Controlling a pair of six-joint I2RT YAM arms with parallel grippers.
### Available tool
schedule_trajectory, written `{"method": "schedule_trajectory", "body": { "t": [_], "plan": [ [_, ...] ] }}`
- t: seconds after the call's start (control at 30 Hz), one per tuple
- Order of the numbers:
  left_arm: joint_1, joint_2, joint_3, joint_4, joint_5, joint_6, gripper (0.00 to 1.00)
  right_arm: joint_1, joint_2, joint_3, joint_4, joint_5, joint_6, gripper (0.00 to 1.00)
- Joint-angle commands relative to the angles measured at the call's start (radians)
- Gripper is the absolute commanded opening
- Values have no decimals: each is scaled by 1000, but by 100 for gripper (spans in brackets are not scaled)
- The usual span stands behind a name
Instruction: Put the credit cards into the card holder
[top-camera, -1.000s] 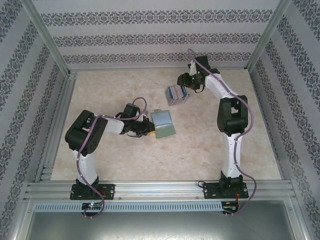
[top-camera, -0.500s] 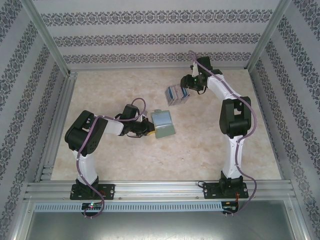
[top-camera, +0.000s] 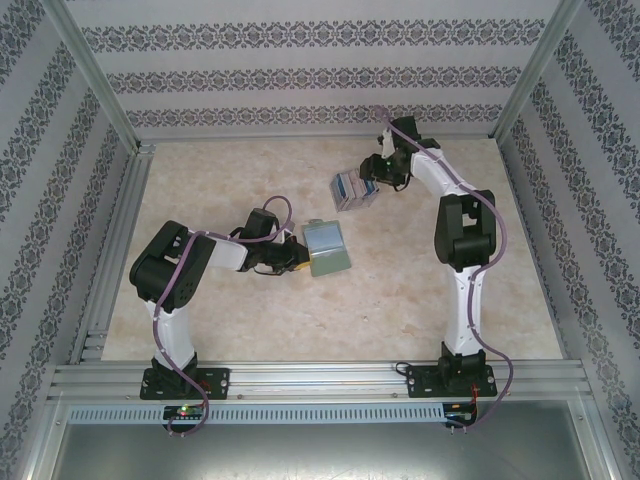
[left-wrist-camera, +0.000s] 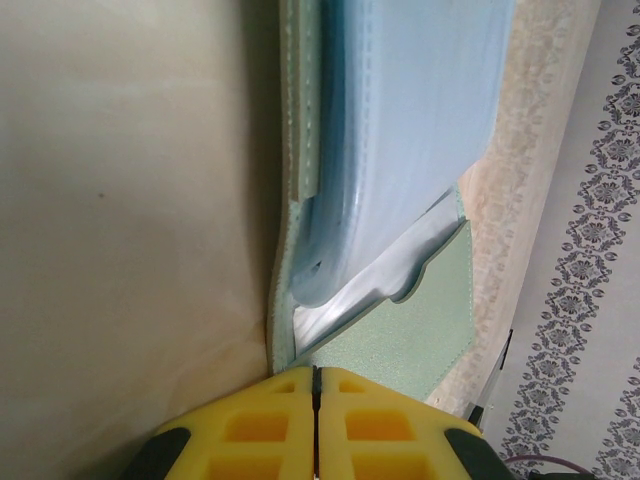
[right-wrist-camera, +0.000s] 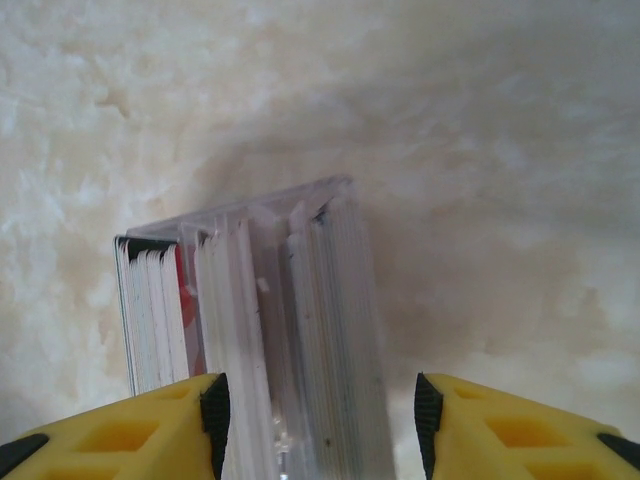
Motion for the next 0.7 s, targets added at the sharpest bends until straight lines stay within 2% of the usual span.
{"method": "schedule_trajectory", "body": {
  "t": [0.0,0.67],
  "plan": [
    [-19,60,-31,-30,-121,-5,8,18,5,40,-33,-31,-19,54],
    [-29,68,-6,-35,-109,-7,8,51,-18,101,-81,-17,-37,54]
  ]
}}
